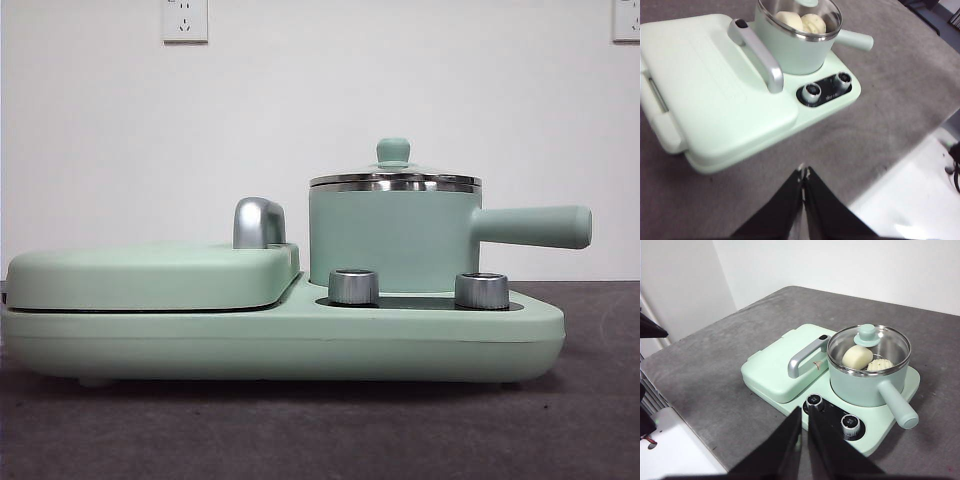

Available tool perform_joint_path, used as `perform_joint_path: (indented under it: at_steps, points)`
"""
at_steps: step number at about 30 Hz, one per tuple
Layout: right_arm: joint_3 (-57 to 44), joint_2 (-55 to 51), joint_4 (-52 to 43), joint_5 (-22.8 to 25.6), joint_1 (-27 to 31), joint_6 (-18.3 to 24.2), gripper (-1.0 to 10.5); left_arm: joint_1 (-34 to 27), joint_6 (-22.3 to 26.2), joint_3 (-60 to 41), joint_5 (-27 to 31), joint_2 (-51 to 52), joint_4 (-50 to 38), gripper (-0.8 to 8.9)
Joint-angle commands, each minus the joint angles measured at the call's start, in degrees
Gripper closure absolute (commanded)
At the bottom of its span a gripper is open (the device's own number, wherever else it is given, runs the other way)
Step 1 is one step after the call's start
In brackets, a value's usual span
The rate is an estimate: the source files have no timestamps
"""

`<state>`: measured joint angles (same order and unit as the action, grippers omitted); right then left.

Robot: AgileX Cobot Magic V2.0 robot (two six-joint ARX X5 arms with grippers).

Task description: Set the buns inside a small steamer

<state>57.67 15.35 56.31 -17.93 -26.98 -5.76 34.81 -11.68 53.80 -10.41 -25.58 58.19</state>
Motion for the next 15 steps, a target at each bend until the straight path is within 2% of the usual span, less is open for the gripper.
perform_joint_path:
  at_steps: [1, 6, 10, 12, 15]
  points:
    - [0.44, 0.33, -0.63, -0.02, -0.31, 0.59, 9.3, -2.34, -0.39, -1.79, 0.07, 1.73, -2.49, 8.07]
    - [0.46, 0.33, -0.61, -0.02, -0.33, 0.59, 9.3, -14.75, 0.20, -13.07, 0.15, 9.18, -13.92, 8.07]
    - [0.46, 0.33, -0.61, -0.07, -0.31, 0.59, 9.3, -24.68, 7.32, -23.56, 0.33, 15.43, -25.09, 8.07]
    - [0.46, 0.33, -0.61, -0.04, -0.31, 0.59, 9.3, -27.74, 9.20, -28.22, 0.33, 17.57, -29.57, 8.07]
    - [0.46, 0.33, -0.61, -0.04, -0.31, 0.59, 9.3, -30.80, 9.55, -35.19, 1.01, 19.98, -36.89, 8.07]
